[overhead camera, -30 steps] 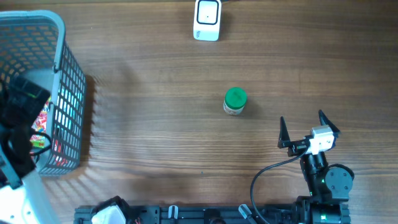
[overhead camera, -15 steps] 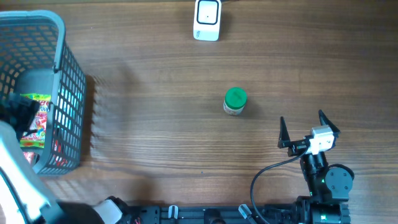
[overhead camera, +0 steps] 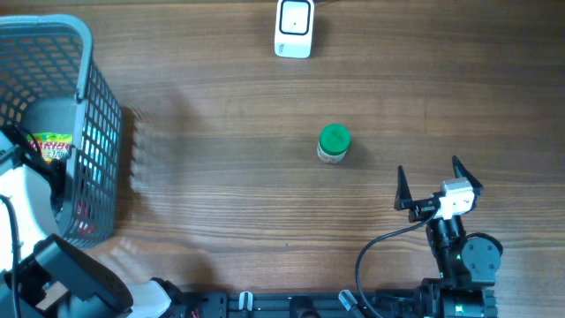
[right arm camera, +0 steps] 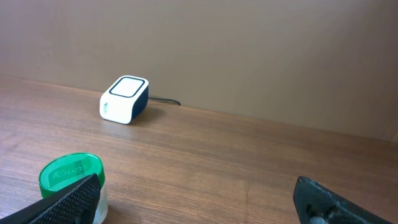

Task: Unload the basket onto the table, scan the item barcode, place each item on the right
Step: 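Reach into the basket and grasp the red Nescafé stick, left gripper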

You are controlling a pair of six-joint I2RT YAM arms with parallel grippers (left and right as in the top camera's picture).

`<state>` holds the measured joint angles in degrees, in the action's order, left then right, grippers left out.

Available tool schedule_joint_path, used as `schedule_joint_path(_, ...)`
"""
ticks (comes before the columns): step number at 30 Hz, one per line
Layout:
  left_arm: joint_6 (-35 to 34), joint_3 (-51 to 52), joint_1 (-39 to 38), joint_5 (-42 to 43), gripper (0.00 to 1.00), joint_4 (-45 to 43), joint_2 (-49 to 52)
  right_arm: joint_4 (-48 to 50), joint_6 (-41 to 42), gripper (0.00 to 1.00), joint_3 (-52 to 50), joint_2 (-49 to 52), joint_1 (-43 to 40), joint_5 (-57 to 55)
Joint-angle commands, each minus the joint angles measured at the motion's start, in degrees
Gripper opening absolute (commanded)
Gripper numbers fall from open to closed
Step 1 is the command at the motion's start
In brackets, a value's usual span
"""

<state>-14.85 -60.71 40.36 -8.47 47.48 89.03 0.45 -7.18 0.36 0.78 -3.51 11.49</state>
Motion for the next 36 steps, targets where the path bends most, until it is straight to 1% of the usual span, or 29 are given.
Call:
schedule_joint_path(1, 1.2, 4.3, 0.4, 0.3, 0.99, -5.2, 0.0, 0.3, -0.3, 1.0, -0.1, -0.3, 0.3, -0.8)
schedule_joint_path(4, 1.2, 5.4, 0.4, 0.3, 0.99, -8.0, 0.0, 0.3, -0.3, 1.0, -0.1, -0.3, 0.3, -0.8)
schedule_joint_path(6, 1.2, 5.6, 0.4, 0.3, 0.94, -8.9, 0.0, 0.3, -0.3, 1.0, -0.1, -0.3, 0.3, -0.8)
schedule_joint_path(10, 1.2, 6.9, 0.4, 0.3, 0.92, -12.4, 0.0, 0.3, -0.3, 1.0, -0.1, -0.3, 0.3, -0.8)
schedule_joint_path(12, 1.2, 7.8, 0.4, 0.3, 0.91, -13.2, 0.0, 0.3, -0.3, 1.0, -0.1, -0.3, 0.3, -0.8)
schedule_joint_path(15, 1.1, 9.6, 0.4, 0.3, 0.93, -14.2, 0.0, 0.3, -0.3, 1.0, -0.1, -0.3, 0.3, -0.8)
schedule_joint_path(19, 1.0, 10.7, 0.4, 0.3, 0.88, -14.7, 0.0, 0.3, -0.3, 1.0, -0.1, -0.3, 0.3, -0.8)
schedule_joint_path(20, 1.0, 10.7, 0.4, 0.3, 0.81, -14.7, 0.0, 0.3, -0.3, 1.0, -0.1, -0.3, 0.3, -0.8)
schedule_joint_path(22, 0.9, 10.7, 0.4, 0.3, 0.61, -14.1, 0.0, 0.3, -0.3, 1.0, -0.1, -0.3, 0.3, -0.8)
schedule_joint_path(23, 1.0, 10.7, 0.4, 0.3, 0.45, -13.8, 0.0, 0.3, -0.3, 1.0, -0.1, -0.3, 0.3, -0.8)
schedule_joint_path(24, 0.9, 10.7, 0.4, 0.3, 0.33, -13.8, 0.0, 0.3, -0.3, 1.0, -0.1, -0.3, 0.3, -0.8)
schedule_joint_path(25, 0.9, 10.7, 0.4, 0.3, 0.24, -13.9, 0.0, 0.3, -0.3, 1.0, -0.1, -0.3, 0.3, -0.8)
schedule_joint_path(26, 0.9, 10.7, 0.4, 0.3, 0.1, -14.3, 0.0, 0.3, -0.3, 1.0, -0.1, -0.3, 0.3, -0.8)
schedule_joint_path(27, 0.9, 10.6, 0.4, 0.3, 0.04, -14.7, 0.0, 0.3, -0.3, 1.0, -0.1, -0.3, 0.3, -0.8)
schedule_joint_path(32, 1.0, 7.5, 0.4, 0.4, 0.04, -14.9, -0.7, 0.3, -0.3, 1.0, -0.1, -0.3, 0.3, -0.8)
schedule_joint_path(36, 0.9, -1.6, 0.4, 1.0, 0.04, -10.4, -2.5, 0.3, -0.3, 1.0, -0.1, -0.3, 0.3, -0.8)
